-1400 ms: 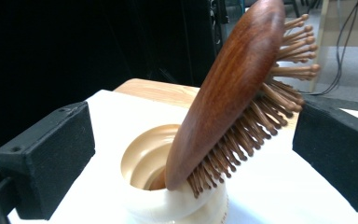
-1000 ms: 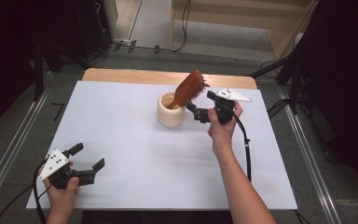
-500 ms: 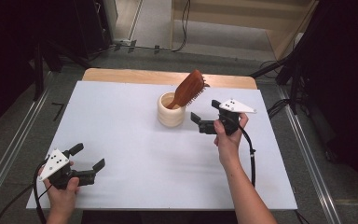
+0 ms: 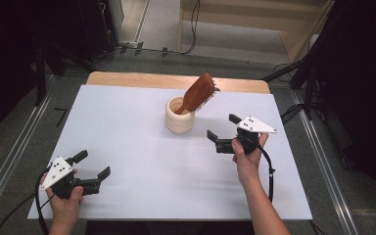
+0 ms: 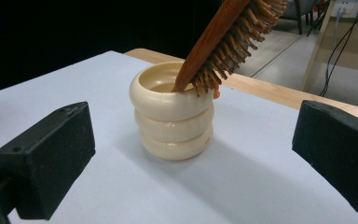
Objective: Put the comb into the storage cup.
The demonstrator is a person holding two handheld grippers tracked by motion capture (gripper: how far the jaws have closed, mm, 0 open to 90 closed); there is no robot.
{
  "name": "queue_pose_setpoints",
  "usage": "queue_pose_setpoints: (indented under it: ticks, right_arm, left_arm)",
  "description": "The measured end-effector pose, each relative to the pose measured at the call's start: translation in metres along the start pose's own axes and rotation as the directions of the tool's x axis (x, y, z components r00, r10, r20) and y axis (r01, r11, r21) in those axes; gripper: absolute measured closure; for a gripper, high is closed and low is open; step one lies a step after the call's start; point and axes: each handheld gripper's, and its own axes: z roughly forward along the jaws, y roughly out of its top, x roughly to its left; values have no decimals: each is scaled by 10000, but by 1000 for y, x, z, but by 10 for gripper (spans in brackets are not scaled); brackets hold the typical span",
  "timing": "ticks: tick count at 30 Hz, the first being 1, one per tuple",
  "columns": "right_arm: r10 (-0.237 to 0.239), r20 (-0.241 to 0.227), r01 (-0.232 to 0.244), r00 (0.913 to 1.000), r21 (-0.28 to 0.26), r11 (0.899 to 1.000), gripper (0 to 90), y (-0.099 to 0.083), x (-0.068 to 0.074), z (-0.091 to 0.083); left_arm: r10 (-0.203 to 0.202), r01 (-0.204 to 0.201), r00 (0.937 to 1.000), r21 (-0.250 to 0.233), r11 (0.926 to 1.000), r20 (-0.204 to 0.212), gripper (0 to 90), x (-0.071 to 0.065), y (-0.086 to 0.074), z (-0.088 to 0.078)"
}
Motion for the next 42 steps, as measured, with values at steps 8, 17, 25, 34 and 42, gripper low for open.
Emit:
queue_pose_setpoints:
  ticks: [8,17,25,34,42]
  right_arm:
    - [-256,99,255,9996,77,9996,0,-11,0,-12]
    - [-274,200,271,9994,164,9995,0,-24,-2,-24]
    - [-381,310,378,9988,89,9992,0,-30,-4,-38]
    - [-402,429,398,9983,91,9992,0,-38,-7,-52]
    - [-290,586,282,9979,141,9995,0,-48,-11,-66]
  left_arm:
    - [23,-23,10000,6,10000,-7,4,0,0,0]
    - [14,-14,10000,-12,10000,-3,4,0,0,0]
    - [-2,2,10000,-8,10000,-10,4,0,0,0]
    - [-15,15,10000,-10,10000,-10,4,0,0,0]
    - [11,-11,10000,-1,10000,-22,4,0,0,0]
